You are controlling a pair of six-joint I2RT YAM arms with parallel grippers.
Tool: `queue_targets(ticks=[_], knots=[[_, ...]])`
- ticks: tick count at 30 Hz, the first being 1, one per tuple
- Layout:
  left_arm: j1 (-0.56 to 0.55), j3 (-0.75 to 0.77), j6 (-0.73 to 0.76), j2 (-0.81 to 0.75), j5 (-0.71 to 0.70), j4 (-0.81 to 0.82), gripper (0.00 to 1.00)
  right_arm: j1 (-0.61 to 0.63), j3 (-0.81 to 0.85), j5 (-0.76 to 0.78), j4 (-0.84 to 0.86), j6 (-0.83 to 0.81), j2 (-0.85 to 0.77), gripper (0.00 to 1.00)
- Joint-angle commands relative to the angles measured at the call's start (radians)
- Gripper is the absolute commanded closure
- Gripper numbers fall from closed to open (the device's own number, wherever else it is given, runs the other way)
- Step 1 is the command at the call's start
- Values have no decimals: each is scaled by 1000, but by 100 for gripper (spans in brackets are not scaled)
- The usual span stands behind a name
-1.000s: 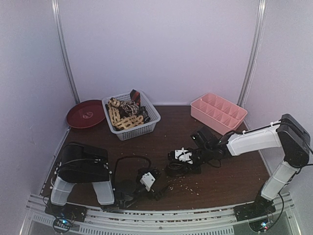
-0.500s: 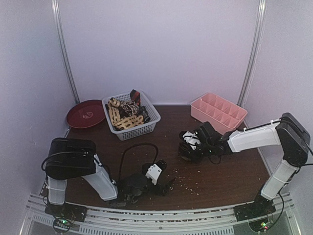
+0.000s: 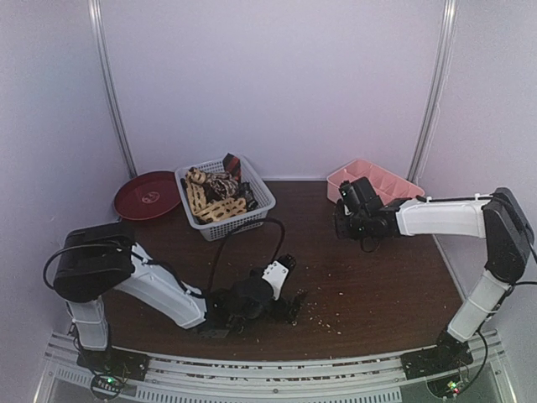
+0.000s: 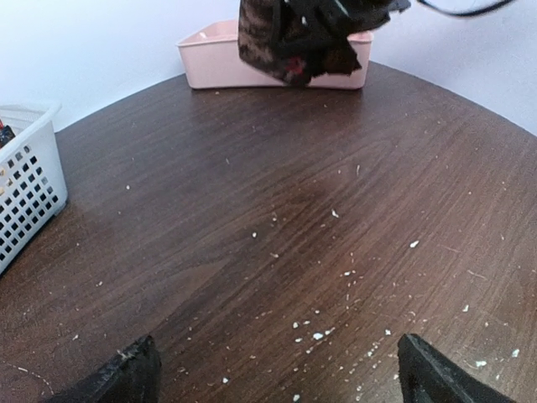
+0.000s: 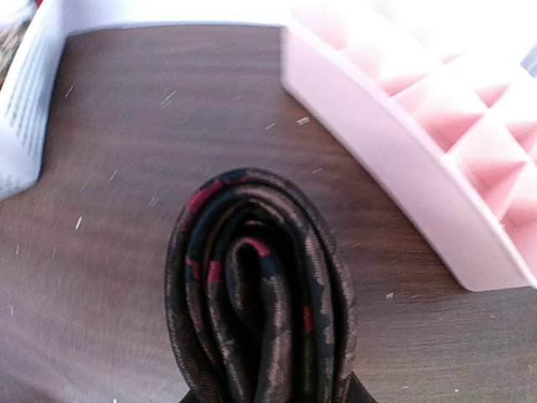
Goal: Roll the ties
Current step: Place the tie in the storage box.
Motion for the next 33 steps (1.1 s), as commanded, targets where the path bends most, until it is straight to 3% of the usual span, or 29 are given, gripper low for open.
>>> queue_targets(ticks=[1, 15, 33], knots=[[8, 56, -102, -18, 43, -185, 2, -75, 109, 154, -127, 185, 2, 72], [8, 152, -162, 43, 140, -329, 2, -315, 270, 197, -122, 454, 73, 72], [8, 196, -185, 73, 198, -368, 2, -386, 446, 187, -39, 561, 323, 72]])
